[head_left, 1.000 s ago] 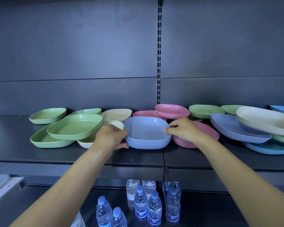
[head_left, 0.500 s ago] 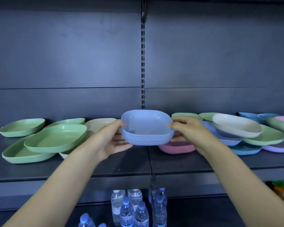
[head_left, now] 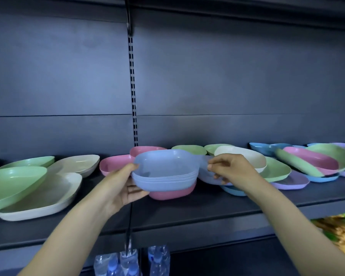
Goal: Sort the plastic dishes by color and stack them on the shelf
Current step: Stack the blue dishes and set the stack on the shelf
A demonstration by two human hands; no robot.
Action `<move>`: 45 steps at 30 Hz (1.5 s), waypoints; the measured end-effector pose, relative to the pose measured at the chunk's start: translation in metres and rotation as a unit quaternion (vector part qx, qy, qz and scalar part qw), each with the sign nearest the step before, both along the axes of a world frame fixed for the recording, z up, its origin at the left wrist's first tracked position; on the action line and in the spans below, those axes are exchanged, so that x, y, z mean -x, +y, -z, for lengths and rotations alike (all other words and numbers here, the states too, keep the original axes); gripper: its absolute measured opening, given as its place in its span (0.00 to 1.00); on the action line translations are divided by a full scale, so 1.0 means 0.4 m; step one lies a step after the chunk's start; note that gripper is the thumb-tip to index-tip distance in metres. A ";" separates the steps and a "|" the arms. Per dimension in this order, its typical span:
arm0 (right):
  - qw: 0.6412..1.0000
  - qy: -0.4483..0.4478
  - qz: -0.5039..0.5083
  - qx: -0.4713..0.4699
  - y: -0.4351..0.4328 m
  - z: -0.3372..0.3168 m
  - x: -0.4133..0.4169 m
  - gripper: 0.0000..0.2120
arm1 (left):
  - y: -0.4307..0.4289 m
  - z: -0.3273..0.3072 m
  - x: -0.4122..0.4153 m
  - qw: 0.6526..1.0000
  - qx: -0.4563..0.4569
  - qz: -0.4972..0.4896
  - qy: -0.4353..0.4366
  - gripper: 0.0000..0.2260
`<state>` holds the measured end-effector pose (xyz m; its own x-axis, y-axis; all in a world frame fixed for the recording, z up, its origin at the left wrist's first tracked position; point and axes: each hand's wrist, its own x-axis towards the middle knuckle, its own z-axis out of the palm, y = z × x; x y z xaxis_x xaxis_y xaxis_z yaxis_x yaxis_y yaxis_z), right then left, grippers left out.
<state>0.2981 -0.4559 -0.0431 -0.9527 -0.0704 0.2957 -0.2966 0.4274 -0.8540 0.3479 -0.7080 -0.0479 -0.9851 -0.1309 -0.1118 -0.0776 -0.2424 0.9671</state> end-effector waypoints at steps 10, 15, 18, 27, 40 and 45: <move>0.970 0.106 -0.019 -0.216 0.094 0.057 0.052 0.12 | 0.048 0.024 -0.021 0.997 -0.014 -0.080 0.005 0.07; 0.973 0.118 0.068 -0.187 0.115 0.082 0.063 0.13 | 0.063 0.034 -0.035 0.996 -0.017 -0.092 0.005 0.07; 0.967 0.101 0.134 -0.192 0.133 0.092 0.073 0.20 | 0.069 0.038 -0.039 0.995 -0.019 -0.098 0.007 0.07; 0.970 0.035 0.161 -0.180 0.183 0.081 0.109 0.22 | 0.054 0.042 -0.029 0.995 -0.037 -0.090 0.012 0.06; 0.959 -0.256 0.052 0.113 0.135 0.040 0.160 0.10 | 0.025 0.036 -0.001 0.998 -0.024 -0.060 0.010 0.06; 0.958 -0.251 0.074 0.114 0.118 0.041 0.167 0.09 | 0.009 0.032 -0.004 0.999 0.001 -0.029 0.020 0.03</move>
